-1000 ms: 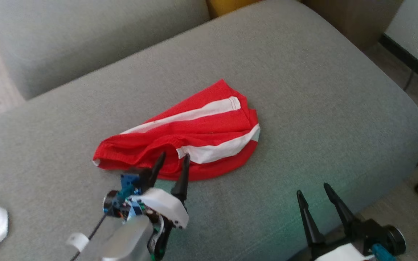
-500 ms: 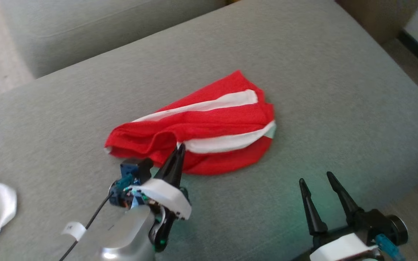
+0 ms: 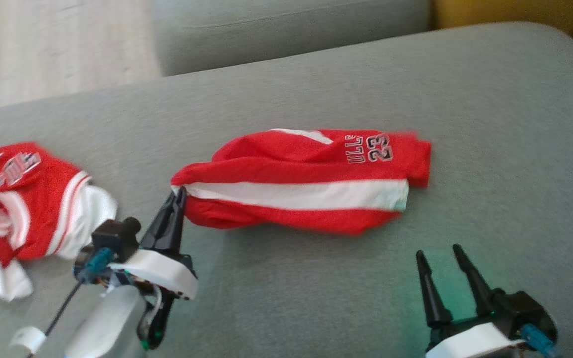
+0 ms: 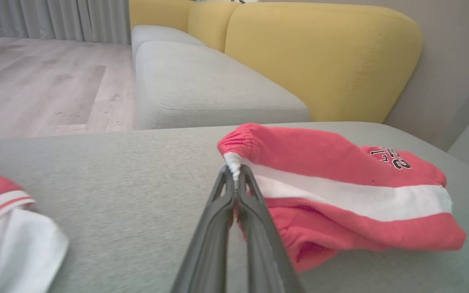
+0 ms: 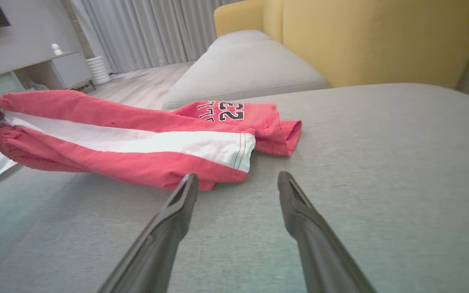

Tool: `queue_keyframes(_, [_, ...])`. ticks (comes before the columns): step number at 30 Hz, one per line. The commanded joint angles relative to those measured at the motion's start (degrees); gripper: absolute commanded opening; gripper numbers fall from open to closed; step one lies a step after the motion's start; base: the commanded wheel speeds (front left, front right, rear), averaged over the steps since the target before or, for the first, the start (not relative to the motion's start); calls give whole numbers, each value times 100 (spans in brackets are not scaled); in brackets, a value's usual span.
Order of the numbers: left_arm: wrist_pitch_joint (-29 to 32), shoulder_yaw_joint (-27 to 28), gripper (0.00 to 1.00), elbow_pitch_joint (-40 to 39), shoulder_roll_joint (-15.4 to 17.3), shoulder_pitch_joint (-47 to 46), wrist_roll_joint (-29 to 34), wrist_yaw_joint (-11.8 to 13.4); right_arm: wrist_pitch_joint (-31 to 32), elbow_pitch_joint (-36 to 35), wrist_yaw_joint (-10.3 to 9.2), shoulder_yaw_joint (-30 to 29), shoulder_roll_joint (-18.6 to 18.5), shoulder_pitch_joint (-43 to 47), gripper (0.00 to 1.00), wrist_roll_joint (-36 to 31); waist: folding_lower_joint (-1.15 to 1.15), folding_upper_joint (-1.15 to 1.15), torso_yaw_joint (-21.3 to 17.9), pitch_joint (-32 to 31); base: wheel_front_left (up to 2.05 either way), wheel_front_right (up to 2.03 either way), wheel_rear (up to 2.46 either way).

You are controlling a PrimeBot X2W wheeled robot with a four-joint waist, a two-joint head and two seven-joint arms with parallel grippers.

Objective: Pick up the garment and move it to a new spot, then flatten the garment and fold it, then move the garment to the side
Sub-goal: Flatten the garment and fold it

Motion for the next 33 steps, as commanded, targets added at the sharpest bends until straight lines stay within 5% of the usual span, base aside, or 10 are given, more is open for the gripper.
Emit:
queue_keyframes(1, [3,237,0,-218,197,-167,81,42,-62,-93,43,204,-32,-164,100,115,1,0,332,-29,0,0,0])
queue_keyframes(6, [147,278,0,-450,486,-150,112,105,-62,309,43,566,-52,-397,100,684,1,0,635,4,0,0,0])
queue_keyframes(13, [237,279,0,-585,614,-215,148,187,-62,966,43,1455,-421,-967,100,2400,1,0,857,105,0,0,0])
queue_keyframes(21, [269,182,0,-544,579,-354,208,200,-62,1807,43,2072,-784,-1779,100,3523,1,0,969,194,0,0,0])
queue_keyframes(33, [239,69,0,-392,492,-587,246,127,-62,1966,43,2934,-1017,-2267,100,5006,1,0,1031,251,0,0,0])
